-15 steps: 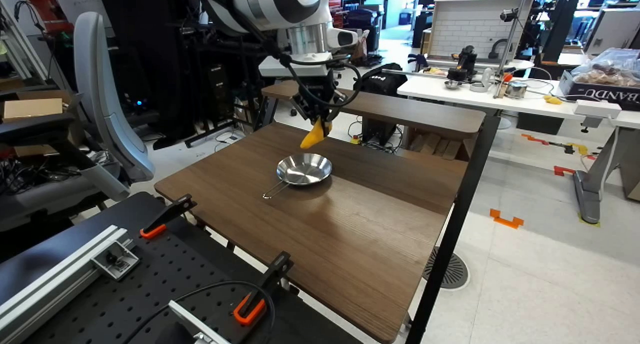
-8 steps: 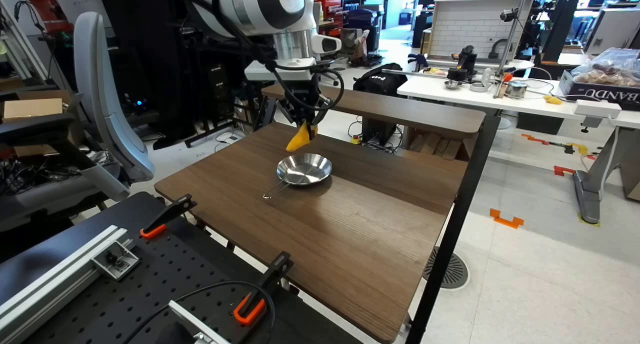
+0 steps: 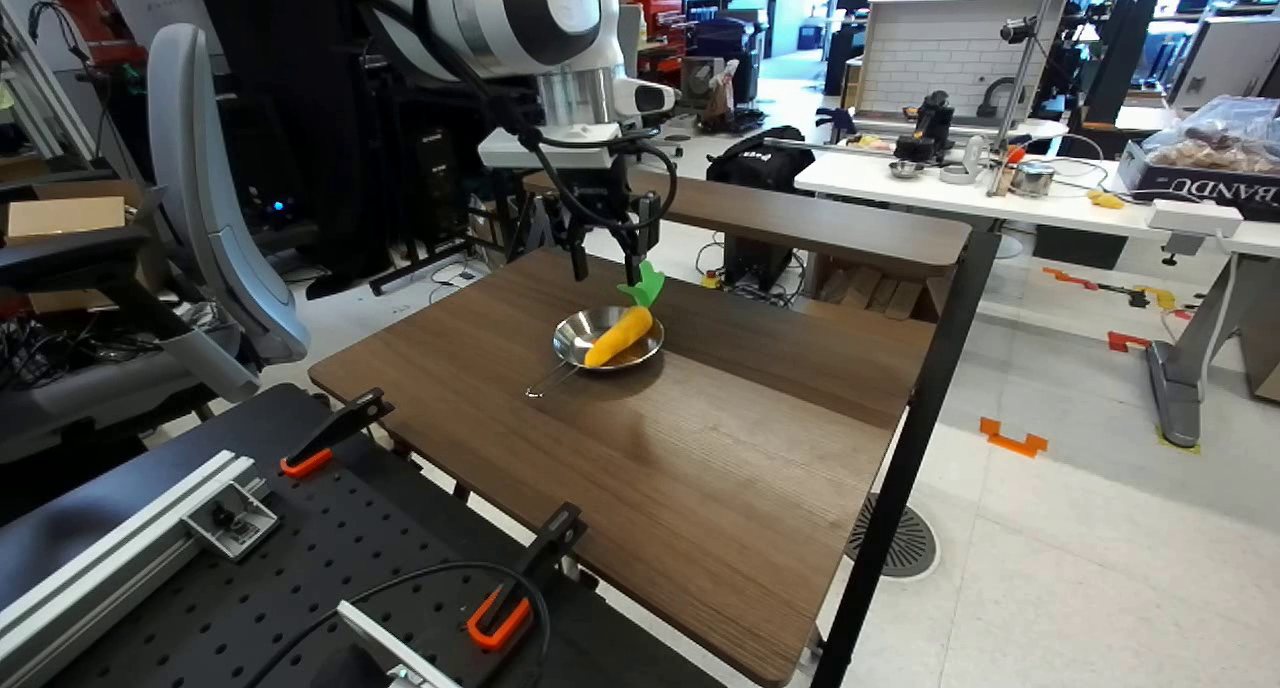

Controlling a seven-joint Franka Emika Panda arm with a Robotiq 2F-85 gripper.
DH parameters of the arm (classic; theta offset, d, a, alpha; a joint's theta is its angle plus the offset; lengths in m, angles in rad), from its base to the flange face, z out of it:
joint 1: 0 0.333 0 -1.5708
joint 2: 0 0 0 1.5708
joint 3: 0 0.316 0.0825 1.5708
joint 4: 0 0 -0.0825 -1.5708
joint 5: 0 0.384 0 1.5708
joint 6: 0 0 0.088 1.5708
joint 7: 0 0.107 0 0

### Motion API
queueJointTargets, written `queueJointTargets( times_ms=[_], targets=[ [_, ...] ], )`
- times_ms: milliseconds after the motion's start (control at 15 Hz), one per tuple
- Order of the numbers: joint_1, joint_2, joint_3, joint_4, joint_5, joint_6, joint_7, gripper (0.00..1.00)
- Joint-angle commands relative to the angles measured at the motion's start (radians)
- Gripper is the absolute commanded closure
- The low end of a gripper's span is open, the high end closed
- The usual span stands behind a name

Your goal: Place the carrot plush toy on the silver pan

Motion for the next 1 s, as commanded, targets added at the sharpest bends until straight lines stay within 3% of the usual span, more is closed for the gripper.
queueJointTargets(
  times_ms=[0, 933],
  targets=[
    [0.0, -0.075, 0.003, -0.07, -0.017, 0.01, 0.021, 0.01],
    [-0.004, -0.323, 0.023, -0.234, -0.011, -0.034, 0.047, 0.0]
  ],
)
